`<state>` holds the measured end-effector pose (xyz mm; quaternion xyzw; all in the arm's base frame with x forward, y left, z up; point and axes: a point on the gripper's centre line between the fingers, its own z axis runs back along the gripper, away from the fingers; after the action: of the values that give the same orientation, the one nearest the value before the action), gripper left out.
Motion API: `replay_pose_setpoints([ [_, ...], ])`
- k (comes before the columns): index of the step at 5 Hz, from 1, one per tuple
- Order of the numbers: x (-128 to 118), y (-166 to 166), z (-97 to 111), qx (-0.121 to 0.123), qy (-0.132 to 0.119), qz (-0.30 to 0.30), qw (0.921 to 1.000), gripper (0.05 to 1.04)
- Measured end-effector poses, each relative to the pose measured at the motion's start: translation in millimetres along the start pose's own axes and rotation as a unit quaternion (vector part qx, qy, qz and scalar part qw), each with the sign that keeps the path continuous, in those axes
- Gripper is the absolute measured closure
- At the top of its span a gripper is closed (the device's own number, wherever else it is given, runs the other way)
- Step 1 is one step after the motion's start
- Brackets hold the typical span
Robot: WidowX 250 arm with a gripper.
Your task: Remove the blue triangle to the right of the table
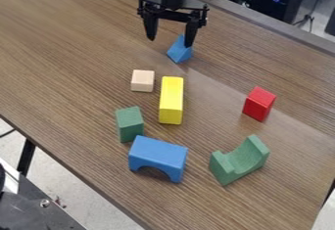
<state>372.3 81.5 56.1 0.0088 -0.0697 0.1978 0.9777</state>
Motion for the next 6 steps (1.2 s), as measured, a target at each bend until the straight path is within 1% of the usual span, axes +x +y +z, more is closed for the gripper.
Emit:
replay_pose_setpoints([
  [1, 7, -3, 16, -0.01, -0.029, -0.014, 0.9994, 0.083],
  [2, 12, -13, 22, -0.019, -0.039, -0.028, 0.9987, 0.083],
  [3, 14, -19, 19, -0.031, -0.043, -0.026, 0.9982, 0.083],
  [4, 15, -28, 1, -0.05, -0.038, -0.014, 0.9979, 0.083],
  [5, 10, -35, -19, -0.041, -0.013, 0.026, 0.9987, 0.083],
  [6, 10, -42, -33, -0.016, 0.012, 0.073, 0.9971, 0.101],
])
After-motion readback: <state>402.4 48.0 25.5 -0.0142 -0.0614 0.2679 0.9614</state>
